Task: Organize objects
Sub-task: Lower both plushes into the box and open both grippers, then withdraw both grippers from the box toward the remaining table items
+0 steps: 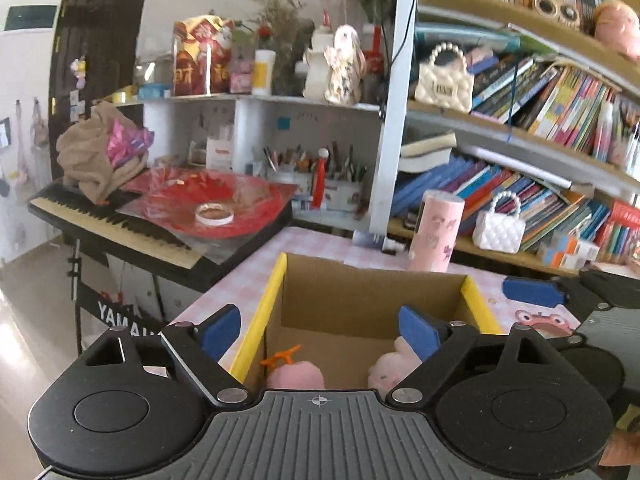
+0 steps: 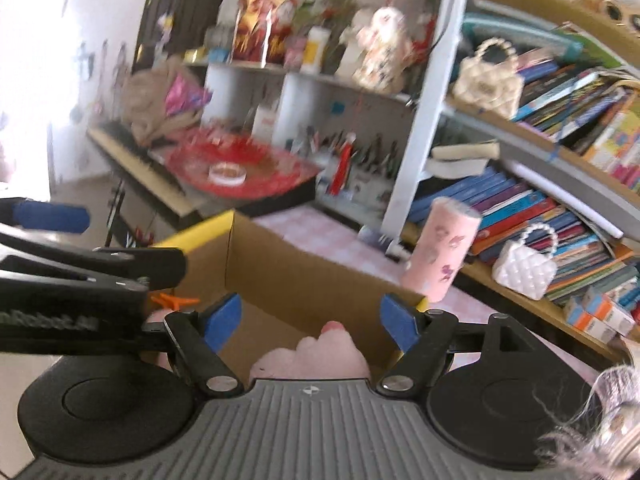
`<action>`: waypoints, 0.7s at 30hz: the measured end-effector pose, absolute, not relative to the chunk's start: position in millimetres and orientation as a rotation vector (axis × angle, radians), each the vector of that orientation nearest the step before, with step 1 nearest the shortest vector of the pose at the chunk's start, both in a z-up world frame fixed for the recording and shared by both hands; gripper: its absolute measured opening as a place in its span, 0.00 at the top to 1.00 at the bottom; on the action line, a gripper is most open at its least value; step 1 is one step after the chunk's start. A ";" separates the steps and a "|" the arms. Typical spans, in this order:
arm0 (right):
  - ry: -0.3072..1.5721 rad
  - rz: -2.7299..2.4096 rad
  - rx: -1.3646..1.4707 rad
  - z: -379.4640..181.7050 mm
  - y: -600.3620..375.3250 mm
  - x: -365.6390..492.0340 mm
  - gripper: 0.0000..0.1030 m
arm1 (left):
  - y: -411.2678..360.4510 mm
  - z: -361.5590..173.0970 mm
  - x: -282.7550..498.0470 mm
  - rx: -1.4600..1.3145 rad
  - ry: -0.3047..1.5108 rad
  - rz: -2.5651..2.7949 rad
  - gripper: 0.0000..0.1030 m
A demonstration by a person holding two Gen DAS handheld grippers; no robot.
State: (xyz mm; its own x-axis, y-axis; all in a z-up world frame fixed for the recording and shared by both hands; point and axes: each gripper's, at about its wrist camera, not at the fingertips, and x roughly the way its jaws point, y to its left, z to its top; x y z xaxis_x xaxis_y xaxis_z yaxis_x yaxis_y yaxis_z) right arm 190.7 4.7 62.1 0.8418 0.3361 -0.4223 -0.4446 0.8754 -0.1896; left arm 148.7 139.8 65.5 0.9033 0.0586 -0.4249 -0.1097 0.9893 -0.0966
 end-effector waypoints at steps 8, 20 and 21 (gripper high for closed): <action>0.379 0.412 -0.263 60.2 -6.4 128.0 0.26 | 148.1 54.7 98.1 -0.156 0.458 0.110 0.09; 0.578 0.239 -0.189 14.7 -24.5 58.9 0.29 | 152.2 15.0 47.1 -0.160 0.591 0.145 0.09; 0.597 0.229 -0.179 11.4 -26.0 54.6 0.29 | 152.6 12.9 43.7 -0.157 0.597 0.146 0.09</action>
